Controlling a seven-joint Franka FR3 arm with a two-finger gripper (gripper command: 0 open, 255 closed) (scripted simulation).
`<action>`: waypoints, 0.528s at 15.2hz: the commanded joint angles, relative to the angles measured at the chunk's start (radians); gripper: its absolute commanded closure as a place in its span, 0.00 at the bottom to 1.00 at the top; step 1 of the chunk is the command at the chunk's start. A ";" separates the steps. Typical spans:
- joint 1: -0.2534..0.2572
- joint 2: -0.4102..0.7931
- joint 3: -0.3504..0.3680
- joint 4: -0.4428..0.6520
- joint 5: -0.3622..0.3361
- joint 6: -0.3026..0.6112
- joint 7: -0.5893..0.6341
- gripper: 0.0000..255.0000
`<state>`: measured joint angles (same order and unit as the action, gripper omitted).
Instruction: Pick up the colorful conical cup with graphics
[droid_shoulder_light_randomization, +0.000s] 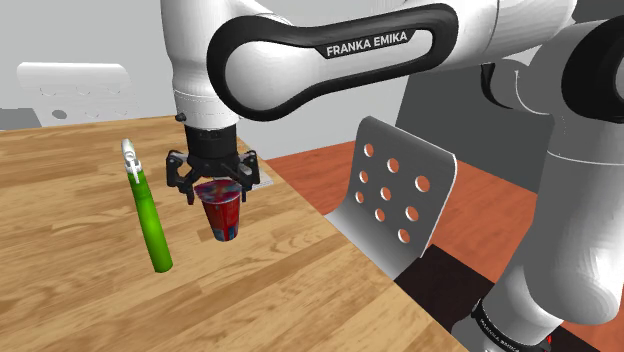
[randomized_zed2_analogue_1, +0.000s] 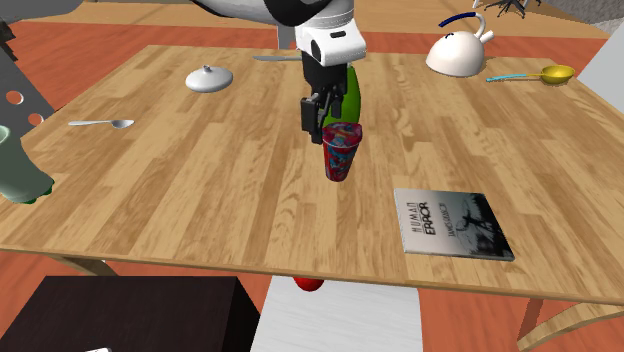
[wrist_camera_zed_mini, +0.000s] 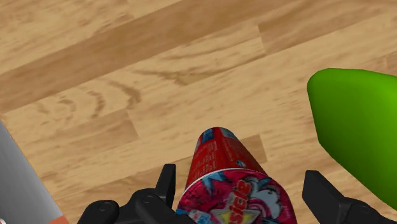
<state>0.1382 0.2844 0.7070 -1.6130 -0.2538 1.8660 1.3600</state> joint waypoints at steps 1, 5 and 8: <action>0.000 0.004 -0.001 -0.009 -0.003 0.013 0.003 0.00; 0.000 0.002 -0.001 -0.013 -0.002 0.015 0.003 1.00; 0.001 0.005 -0.001 -0.011 -0.004 0.015 0.004 1.00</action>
<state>0.1389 0.2859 0.7066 -1.6231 -0.2570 1.8804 1.3636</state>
